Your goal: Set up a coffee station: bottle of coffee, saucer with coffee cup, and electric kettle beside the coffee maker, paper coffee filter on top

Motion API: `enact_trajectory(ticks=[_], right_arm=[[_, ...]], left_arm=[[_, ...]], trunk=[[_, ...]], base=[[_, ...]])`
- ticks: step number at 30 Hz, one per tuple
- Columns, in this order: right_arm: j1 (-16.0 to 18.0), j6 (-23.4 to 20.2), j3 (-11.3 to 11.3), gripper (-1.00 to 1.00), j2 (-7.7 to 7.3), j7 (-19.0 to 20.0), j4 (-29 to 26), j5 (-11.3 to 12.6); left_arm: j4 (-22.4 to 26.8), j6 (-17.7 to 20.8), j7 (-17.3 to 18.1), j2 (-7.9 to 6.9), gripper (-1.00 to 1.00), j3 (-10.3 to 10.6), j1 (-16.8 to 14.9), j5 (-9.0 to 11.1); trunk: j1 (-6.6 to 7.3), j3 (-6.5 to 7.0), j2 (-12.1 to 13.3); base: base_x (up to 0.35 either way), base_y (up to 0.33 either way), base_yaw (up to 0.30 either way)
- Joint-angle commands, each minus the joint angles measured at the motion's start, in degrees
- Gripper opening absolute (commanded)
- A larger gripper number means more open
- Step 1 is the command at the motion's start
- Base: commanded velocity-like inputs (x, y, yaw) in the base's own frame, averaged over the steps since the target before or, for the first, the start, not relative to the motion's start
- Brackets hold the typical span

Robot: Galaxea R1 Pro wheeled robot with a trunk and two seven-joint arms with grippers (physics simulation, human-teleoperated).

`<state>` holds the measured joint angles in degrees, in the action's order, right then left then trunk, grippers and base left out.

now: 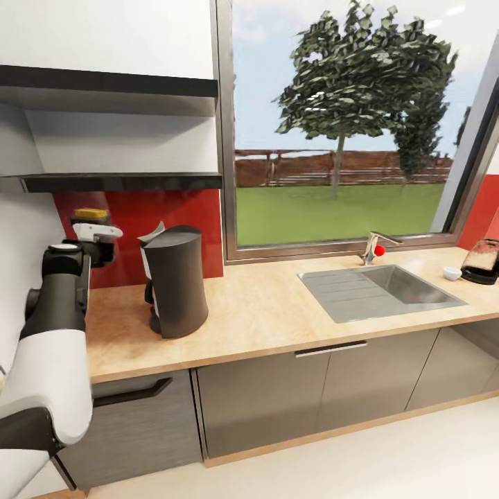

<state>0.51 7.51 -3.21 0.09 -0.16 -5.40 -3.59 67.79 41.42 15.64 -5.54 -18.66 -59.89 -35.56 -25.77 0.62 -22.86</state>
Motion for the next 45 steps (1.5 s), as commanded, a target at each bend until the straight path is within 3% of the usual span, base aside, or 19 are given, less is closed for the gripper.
enact_trajectory(ticks=[1,4,10,16,19,20,26,27,30,45], right_arm=[[0.02,0.17,-0.37,1.00,0.05,0.03,-0.63,-0.37],[0.02,0.14,-0.36,1.00,0.15,0.13,-1.25,-0.36],[0.02,0.14,-0.31,1.00,0.13,0.25,-1.33,-0.36],[0.02,0.14,-0.31,1.00,0.09,0.25,-1.28,-0.41],[0.02,0.15,-0.31,1.00,0.08,0.25,-1.21,-0.44],[0.02,0.14,-0.28,1.00,0.08,0.25,-1.20,-0.45],[0.02,0.17,-0.26,1.00,0.08,0.25,-1.19,-0.45],[0.02,0.19,-0.24,1.00,0.08,0.25,-1.19,-0.45],[0.02,0.21,-0.22,1.00,0.08,0.25,-1.19,-0.45],[0.02,0.23,-0.22,1.00,0.08,0.25,-1.19,-0.45]], left_arm=[[-0.07,-0.83,0.53,0.05,-1.00,-1.97,0.40,-0.24],[-0.49,-1.87,0.68,0.09,-1.00,-5.42,1.78,-0.12],[-2.75,-8.59,0.29,0.61,-1.00,-6.35,7.09,-0.04],[-5.72,-9.88,0.28,0.93,-1.00,-6.37,9.93,0.05],[-5.88,-14.86,0.27,0.97,-1.00,-6.39,12.67,2.37],[-5.91,-16.59,0.26,0.97,-1.00,-6.39,13.80,4.16],[-7.18,-18.09,0.26,0.86,-1.00,-6.74,15.93,6.84],[-7.45,-18.55,0.26,0.74,-1.00,-7.19,17.52,8.45],[-7.49,-19.17,0.26,0.64,-1.00,-7.78,18.05,9.54],[-6.82,-19.10,0.18,0.31,-1.00,-7.99,18.31,9.61]], trunk=[[-0.01,-0.02,-0.06],[-0.01,-0.02,-0.06],[-0.01,-0.02,-0.06],[-0.01,-0.02,-0.06],[-0.01,-0.02,-0.06],[-0.01,-0.02,-0.06],[-0.01,-0.02,-0.06],[-0.01,-0.02,-0.06],[-0.01,-0.02,-0.06],[-0.01,-0.02,-0.06]], base=[[0.000,0.000,0.000],[0.000,0.000,0.000],[0.000,0.000,0.000],[0.000,0.000,0.000],[0.002,0.000,0.000],[0.078,0.000,0.000],[0.186,0.000,0.000],[0.012,0.000,0.000],[0.109,0.000,0.000],[0.165,0.015,0.000]])
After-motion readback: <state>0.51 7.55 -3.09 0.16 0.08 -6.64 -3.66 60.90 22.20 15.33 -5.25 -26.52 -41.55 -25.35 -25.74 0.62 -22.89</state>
